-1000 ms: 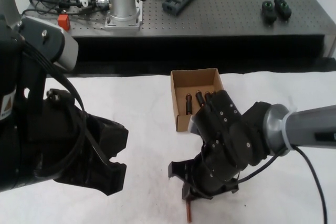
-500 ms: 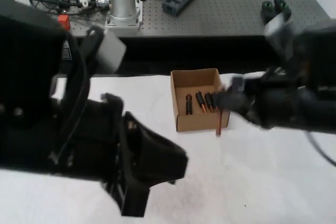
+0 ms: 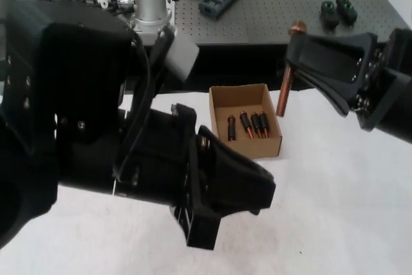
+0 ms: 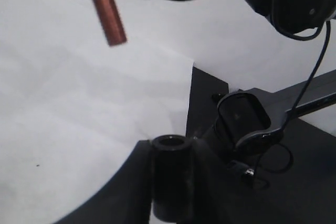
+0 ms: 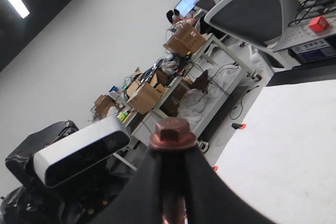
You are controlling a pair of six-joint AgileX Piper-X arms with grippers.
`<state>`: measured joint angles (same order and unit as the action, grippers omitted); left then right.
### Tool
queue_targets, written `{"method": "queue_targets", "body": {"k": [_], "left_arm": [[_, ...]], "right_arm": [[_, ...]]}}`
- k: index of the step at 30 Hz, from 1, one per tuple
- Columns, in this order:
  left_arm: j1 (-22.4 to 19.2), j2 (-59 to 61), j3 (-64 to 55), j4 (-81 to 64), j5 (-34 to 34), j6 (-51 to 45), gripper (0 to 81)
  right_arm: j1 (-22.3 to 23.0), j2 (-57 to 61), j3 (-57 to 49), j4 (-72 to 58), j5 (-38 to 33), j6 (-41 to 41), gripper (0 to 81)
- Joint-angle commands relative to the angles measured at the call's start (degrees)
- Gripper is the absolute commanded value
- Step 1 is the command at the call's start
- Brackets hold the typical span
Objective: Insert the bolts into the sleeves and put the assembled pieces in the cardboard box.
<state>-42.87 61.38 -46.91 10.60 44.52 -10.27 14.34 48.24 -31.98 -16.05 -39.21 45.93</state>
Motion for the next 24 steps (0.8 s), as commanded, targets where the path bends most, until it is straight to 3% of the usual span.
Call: {"method": "queue_targets", "body": {"k": [1,14,24], "left_arm": [[-0.3,-0.13,-0.25,-1.47,1.14,-0.52,0.6],[-0.3,-0.13,-0.25,-3.83,-1.48,-4.11,0.6],[-0.3,-0.13,-0.25,-3.83,-1.48,-6.21,0.6]], "right_arm": [[-0.17,-0.01,-0.15,-1.24,-1.58,0.52,2.0],[-0.17,-0.01,-0.15,-1.46,-8.21,0.8,2.0],[1.45,-0.01,-0.15,-1.46,-8.49,0.44,2.0]]}}
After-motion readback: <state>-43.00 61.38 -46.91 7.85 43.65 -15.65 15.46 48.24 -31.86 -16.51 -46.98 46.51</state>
